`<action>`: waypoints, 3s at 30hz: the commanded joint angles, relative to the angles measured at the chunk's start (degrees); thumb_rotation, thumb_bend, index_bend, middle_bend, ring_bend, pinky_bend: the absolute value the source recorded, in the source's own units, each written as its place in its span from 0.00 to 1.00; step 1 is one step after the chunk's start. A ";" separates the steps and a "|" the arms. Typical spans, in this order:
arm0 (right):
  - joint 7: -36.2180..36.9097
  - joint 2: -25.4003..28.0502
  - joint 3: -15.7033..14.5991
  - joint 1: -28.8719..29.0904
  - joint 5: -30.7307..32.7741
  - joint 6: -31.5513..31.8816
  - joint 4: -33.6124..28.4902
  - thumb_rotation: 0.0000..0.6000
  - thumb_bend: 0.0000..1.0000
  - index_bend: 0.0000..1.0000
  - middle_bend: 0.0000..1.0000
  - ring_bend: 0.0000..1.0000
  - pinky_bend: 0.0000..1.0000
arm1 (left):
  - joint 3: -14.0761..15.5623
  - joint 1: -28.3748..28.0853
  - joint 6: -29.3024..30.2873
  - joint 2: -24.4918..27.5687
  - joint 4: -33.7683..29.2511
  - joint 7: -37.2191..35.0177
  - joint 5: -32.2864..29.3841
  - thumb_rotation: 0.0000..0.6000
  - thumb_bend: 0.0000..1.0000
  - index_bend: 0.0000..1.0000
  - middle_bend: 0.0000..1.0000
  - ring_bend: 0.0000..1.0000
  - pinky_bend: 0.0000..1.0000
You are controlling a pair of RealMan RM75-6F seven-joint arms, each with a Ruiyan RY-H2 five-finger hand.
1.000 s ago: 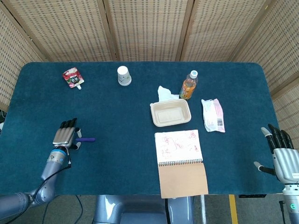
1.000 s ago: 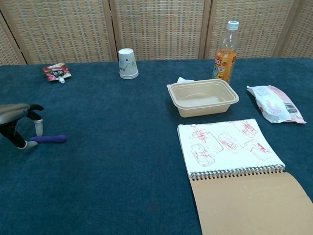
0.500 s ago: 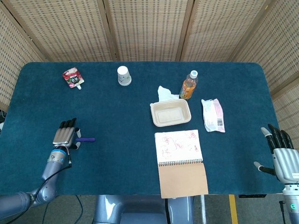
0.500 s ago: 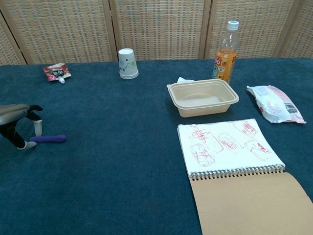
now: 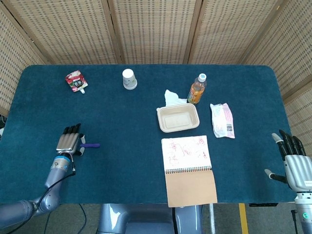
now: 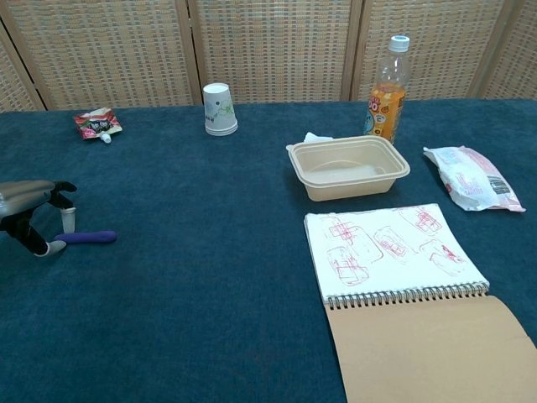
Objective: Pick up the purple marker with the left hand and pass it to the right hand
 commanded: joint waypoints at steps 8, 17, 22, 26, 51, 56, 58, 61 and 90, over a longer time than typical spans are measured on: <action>0.14 0.03 0.00 0.04 -0.01 -0.06 -0.03 1.00 0.00 0.00 0.00 0.00 0.00 | 0.07 0.13 0.64 -0.09 0.01 -0.10 0.21 1.00 0.41 0.54 0.00 0.00 0.00; 0.00 0.00 -0.03 0.06 0.01 -0.10 -0.05 1.00 0.00 0.00 0.00 0.00 0.00 | 0.08 0.11 1.48 -0.02 -0.40 0.59 0.31 1.00 0.41 0.61 0.00 0.00 0.00; -0.06 -0.02 -0.04 0.09 0.03 -0.16 -0.02 1.00 0.00 0.00 0.00 0.00 0.00 | 0.12 0.09 1.92 0.01 -0.71 1.07 0.31 1.00 0.43 0.63 0.00 0.00 0.00; -0.12 -0.03 -0.04 0.13 0.07 -0.24 -0.01 1.00 0.00 0.00 0.00 0.00 0.00 | 0.08 0.14 2.25 0.01 -0.88 1.18 0.40 1.00 0.48 0.64 0.00 0.00 0.00; 0.07 -0.25 -0.38 0.45 -0.08 -1.08 -0.13 1.00 0.00 0.00 0.00 0.00 0.00 | -2.97 6.50 -6.82 13.67 -12.52 -43.88 27.67 1.00 0.52 0.68 0.00 0.00 0.00; 2.96 0.07 -0.45 0.97 -0.53 -1.98 -0.35 1.00 0.00 0.00 0.00 0.00 0.00 | -3.59 6.12 -5.26 12.61 -11.54 -59.61 36.70 1.00 0.54 0.68 0.00 0.00 0.00; 4.43 0.21 -0.31 1.33 -0.76 -2.37 -0.33 1.00 0.00 0.01 0.00 0.00 0.00 | -3.89 5.49 -4.44 11.91 -11.02 -62.81 38.77 1.00 0.55 0.69 0.00 0.00 0.00; 6.35 0.52 -0.03 1.98 -1.29 -2.82 -0.01 1.00 0.00 0.05 0.00 0.00 0.00 | -4.43 4.24 -3.23 10.53 -9.89 -64.63 40.81 1.00 0.55 0.69 0.00 0.00 0.00; 18.69 12.21 10.37 21.88 5.27 -22.70 -21.53 1.00 0.35 0.39 0.02 0.00 0.00 | -15.63 -17.21 -13.01 -4.58 -15.59 -53.82 21.04 1.00 0.55 0.70 0.00 0.00 0.00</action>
